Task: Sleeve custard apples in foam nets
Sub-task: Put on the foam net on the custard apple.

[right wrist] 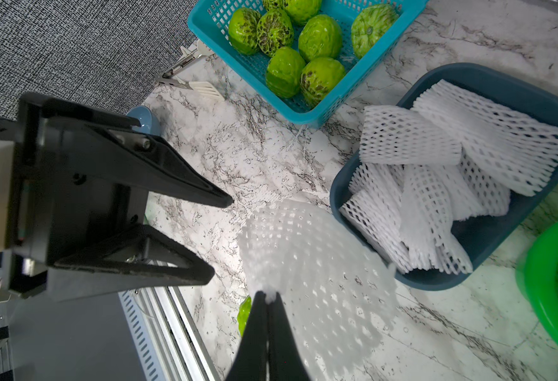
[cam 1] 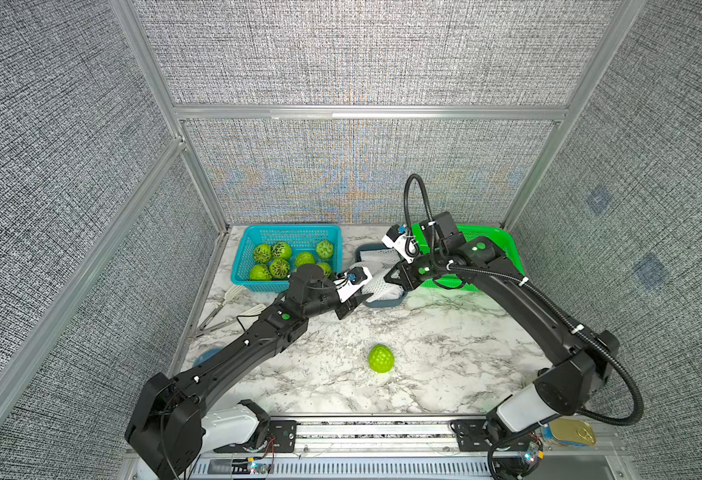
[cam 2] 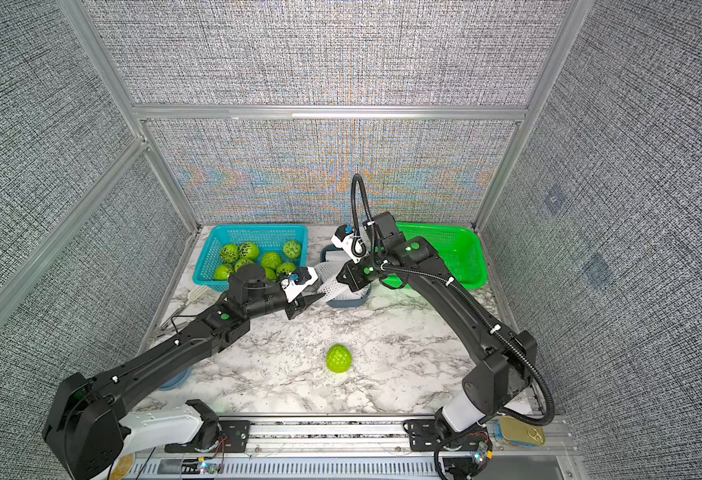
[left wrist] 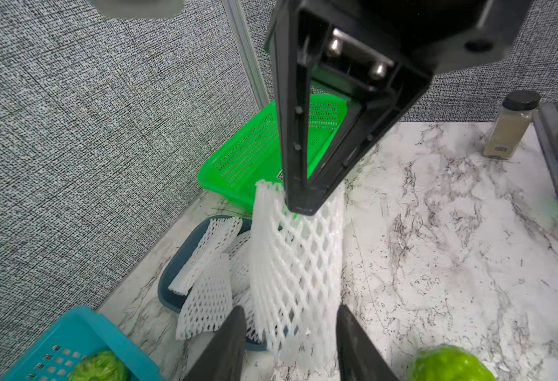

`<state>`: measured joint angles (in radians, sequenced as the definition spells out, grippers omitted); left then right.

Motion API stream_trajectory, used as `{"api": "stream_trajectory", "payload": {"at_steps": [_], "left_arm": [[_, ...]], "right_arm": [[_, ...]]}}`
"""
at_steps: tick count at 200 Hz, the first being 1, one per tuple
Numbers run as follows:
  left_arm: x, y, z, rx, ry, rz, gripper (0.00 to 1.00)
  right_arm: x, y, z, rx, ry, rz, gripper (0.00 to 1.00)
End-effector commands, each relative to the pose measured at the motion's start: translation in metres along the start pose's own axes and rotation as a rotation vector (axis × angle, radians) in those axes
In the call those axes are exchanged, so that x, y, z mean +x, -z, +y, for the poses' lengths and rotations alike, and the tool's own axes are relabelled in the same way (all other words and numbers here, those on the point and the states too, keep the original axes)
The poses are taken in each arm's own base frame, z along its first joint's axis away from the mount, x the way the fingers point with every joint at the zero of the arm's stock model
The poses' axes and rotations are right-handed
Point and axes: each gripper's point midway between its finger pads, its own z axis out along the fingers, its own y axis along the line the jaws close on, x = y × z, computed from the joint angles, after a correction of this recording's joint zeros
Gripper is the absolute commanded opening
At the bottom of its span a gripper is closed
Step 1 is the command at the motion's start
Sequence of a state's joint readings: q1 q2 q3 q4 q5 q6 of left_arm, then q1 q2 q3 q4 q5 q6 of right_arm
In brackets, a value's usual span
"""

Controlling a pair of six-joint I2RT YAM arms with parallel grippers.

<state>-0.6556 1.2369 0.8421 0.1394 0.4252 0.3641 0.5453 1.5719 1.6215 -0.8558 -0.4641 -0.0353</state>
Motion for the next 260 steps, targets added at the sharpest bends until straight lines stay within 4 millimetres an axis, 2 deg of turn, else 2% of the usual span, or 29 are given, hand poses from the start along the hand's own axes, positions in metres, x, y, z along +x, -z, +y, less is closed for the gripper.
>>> {"api": "stream_trajectory", "payload": {"at_steps": [1,90,151,171,219,260], "left_arm": [[-0.007,-0.003,-0.003,0.026,0.011,-0.028,0.47],[-0.006,-0.016,-0.001,0.038,0.008,-0.015,0.4],[-0.007,-0.017,-0.001,0.041,0.011,-0.02,0.15],[-0.007,-0.017,-0.002,0.044,0.016,-0.019,0.1],[-0.007,-0.017,-0.002,0.04,0.019,-0.02,0.0],[-0.007,-0.016,0.003,0.005,0.038,-0.035,0.0]], "right_arm": [[0.002,0.001,0.005,-0.019,0.018,0.003,0.0],[0.003,-0.002,0.018,-0.064,0.069,-0.003,0.0],[0.0,-0.004,0.016,-0.052,0.066,-0.009,0.0],[0.0,-0.004,0.014,-0.047,0.065,-0.01,0.0],[-0.003,-0.005,0.012,-0.036,0.06,-0.019,0.0],[-0.007,-0.004,0.008,-0.013,0.054,-0.039,0.0]]}}
